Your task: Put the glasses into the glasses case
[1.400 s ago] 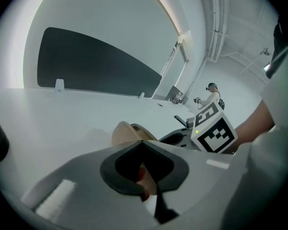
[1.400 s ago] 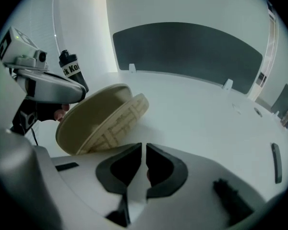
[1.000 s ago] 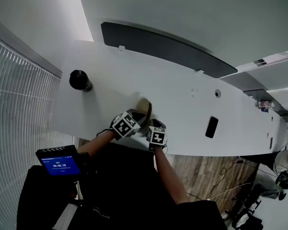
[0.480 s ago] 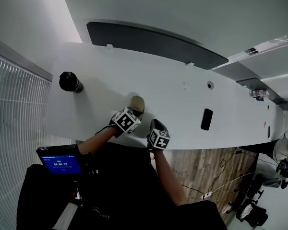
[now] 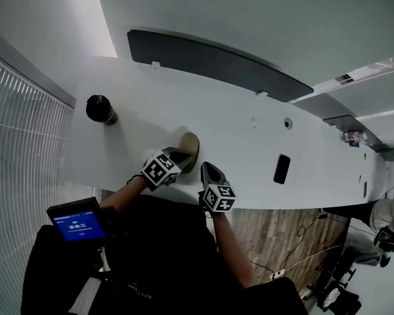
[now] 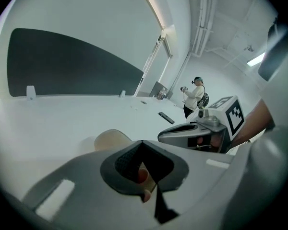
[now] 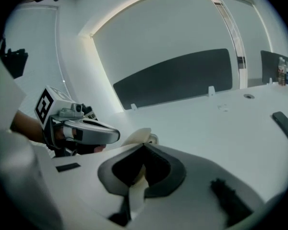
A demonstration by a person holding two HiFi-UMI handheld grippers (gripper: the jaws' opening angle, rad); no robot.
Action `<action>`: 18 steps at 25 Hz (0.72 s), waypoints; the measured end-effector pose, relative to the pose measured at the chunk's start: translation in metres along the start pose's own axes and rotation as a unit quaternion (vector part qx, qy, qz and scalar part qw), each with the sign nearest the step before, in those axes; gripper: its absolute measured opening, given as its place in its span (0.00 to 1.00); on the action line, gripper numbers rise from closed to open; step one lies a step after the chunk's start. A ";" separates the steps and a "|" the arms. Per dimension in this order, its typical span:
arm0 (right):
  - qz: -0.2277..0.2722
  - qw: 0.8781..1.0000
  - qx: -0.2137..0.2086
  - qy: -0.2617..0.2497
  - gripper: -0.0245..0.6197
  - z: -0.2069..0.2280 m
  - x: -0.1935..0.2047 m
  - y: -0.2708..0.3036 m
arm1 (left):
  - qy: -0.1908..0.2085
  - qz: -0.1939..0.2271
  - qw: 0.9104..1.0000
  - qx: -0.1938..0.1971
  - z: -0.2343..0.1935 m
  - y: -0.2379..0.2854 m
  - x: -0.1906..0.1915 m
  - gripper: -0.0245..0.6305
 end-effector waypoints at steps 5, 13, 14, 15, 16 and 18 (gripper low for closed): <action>-0.002 1.000 -0.023 0.002 0.05 -0.011 0.009 0.000 | -0.003 0.076 0.996 -0.047 -0.006 -0.057 0.004 0.05; -0.009 0.999 0.011 0.035 0.05 0.003 0.019 -0.008 | -0.029 0.082 0.988 -0.131 -0.016 -0.105 0.036 0.05; -0.007 0.999 0.012 0.035 0.05 0.005 0.019 -0.009 | -0.032 0.081 0.987 -0.134 -0.017 -0.105 0.038 0.05; -0.006 0.999 0.013 0.036 0.05 0.006 0.020 -0.009 | -0.032 0.080 0.987 -0.135 -0.017 -0.105 0.039 0.05; -0.005 0.999 0.014 0.035 0.05 0.007 0.020 -0.010 | -0.031 0.078 0.987 -0.133 -0.016 -0.104 0.039 0.05; -0.003 0.999 0.014 0.035 0.05 0.006 0.021 -0.011 | -0.028 0.075 0.989 -0.127 -0.015 -0.102 0.041 0.05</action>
Point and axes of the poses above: the fingertips, and each gripper's own axes: y forward along the fingers, z to its right, x out of its underside, the point moved 9 cm from there along -y, backward along the fingers, and after that the axes turned 14 degrees about z, right-handed, at the moved point
